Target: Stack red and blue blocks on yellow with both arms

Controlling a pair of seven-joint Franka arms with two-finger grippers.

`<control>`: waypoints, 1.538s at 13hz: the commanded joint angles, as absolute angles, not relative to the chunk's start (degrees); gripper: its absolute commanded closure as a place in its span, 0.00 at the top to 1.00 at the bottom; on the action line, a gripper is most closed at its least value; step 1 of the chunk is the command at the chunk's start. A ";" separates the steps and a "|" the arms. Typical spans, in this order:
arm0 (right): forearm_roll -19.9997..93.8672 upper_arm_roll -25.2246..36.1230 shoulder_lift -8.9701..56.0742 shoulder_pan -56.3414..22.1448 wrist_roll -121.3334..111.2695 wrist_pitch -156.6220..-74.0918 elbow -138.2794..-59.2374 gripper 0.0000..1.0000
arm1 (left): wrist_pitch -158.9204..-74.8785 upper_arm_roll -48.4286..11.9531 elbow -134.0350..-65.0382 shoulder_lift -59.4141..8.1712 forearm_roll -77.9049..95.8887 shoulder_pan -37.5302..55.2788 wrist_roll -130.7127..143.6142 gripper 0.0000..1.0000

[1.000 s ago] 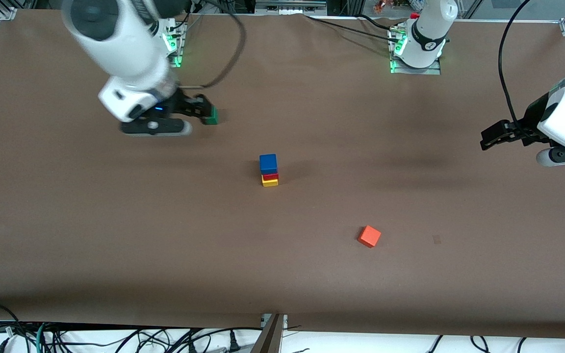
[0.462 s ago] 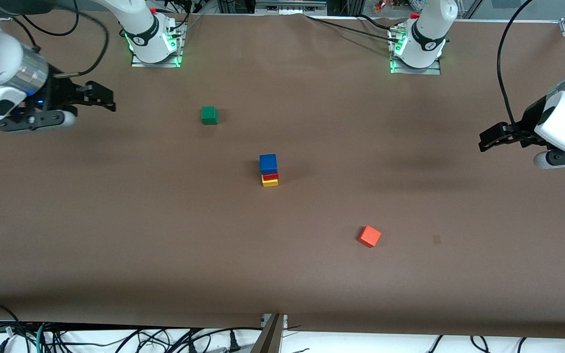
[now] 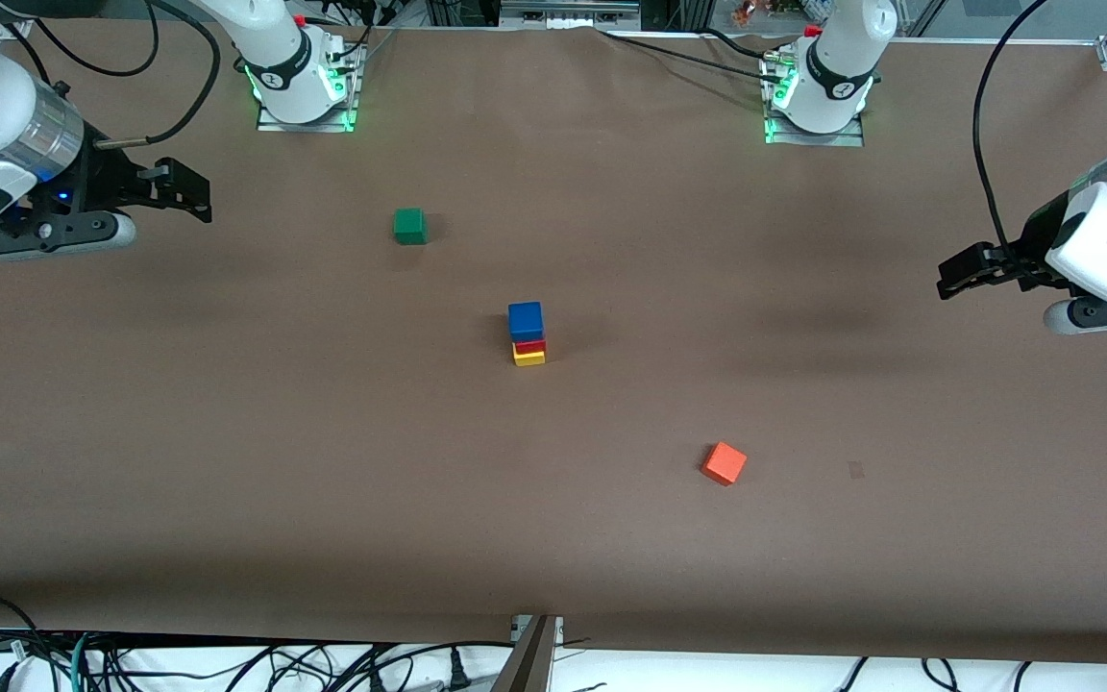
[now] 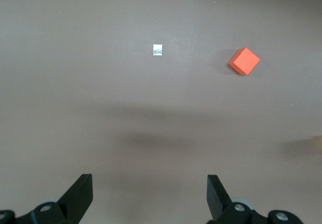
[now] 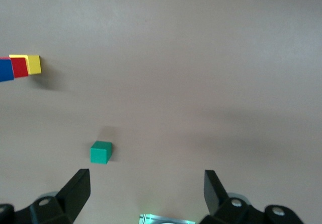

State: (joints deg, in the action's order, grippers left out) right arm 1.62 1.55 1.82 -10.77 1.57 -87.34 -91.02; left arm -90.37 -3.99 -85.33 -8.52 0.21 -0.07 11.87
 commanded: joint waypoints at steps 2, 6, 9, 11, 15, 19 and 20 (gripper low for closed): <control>0.79 0.44 3.51 -9.49 1.41 -86.92 -88.33 1.00 | -90.00 -3.96 -83.67 -9.23 -0.70 0.18 10.81 1.00; 0.97 0.88 3.52 -9.23 2.02 -86.05 -88.42 1.00 | -90.00 -3.96 -83.67 -9.32 -0.70 0.18 10.81 1.00; 0.44 0.88 3.52 -9.14 1.32 -86.04 -88.33 1.00 | -90.00 -3.96 -83.67 -9.23 -0.70 0.09 10.81 1.00; -0.09 0.88 3.95 -9.14 1.41 -86.13 -88.33 1.00 | -90.00 -3.96 -83.67 -9.32 -0.70 0.17 10.81 1.00; -0.79 0.88 4.04 -9.32 1.58 -86.57 -88.24 1.00 | -90.00 -3.96 -83.67 -9.23 -0.70 0.17 10.81 1.00; -0.97 0.79 4.04 -9.58 1.49 -86.57 -88.24 1.00 | -90.00 -3.96 -83.67 -9.32 -0.70 0.09 10.81 1.00; -0.97 0.79 4.04 -9.67 1.58 -86.66 -88.24 1.00 | -90.00 -3.96 -83.67 -9.32 -0.70 0.09 10.81 1.00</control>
